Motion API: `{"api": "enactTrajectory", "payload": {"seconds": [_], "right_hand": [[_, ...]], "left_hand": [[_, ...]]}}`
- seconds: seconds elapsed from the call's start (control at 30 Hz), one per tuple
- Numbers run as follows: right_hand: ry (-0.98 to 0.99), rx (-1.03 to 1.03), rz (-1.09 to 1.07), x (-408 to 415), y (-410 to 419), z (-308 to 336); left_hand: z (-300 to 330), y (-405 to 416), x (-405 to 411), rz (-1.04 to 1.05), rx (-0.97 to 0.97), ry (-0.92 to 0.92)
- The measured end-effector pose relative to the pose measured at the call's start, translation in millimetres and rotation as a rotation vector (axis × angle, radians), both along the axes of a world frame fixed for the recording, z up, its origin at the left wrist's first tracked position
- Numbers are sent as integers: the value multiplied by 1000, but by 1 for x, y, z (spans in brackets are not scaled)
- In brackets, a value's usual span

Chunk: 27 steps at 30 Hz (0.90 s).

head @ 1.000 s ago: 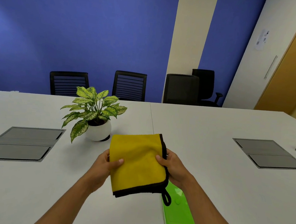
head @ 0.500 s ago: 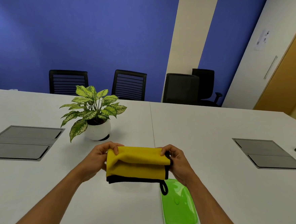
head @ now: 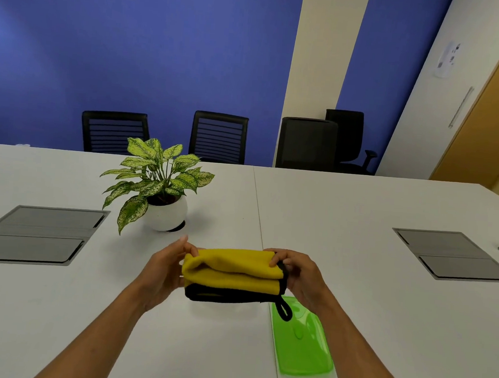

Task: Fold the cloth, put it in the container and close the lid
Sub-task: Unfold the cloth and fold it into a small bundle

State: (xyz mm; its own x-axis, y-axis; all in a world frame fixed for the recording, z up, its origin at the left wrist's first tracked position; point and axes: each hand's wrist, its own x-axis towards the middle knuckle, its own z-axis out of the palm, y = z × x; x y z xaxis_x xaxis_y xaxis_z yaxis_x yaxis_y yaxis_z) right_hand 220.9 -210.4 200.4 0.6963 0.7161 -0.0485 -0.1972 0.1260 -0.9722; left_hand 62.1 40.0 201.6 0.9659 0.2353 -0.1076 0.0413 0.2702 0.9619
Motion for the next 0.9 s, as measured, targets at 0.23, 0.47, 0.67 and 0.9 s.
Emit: {"api": "enactTrajectory", "payload": {"seconds": [0.23, 0.47, 0.67, 0.9], "right_hand": [[-134, -158, 39, 0, -3, -21], [-224, -305, -103, 3, 10, -56], [-320, -462, -224, 23, 35, -76], [-423, -593, -264, 67, 85, -84]], "left_hand": [[-15, -2, 3, 49, 229, 85], [-34, -4, 20, 97, 526, 237], [-61, 9, 49, 138, 674, 311], [-71, 40, 109, 150, 947, 363]]}}
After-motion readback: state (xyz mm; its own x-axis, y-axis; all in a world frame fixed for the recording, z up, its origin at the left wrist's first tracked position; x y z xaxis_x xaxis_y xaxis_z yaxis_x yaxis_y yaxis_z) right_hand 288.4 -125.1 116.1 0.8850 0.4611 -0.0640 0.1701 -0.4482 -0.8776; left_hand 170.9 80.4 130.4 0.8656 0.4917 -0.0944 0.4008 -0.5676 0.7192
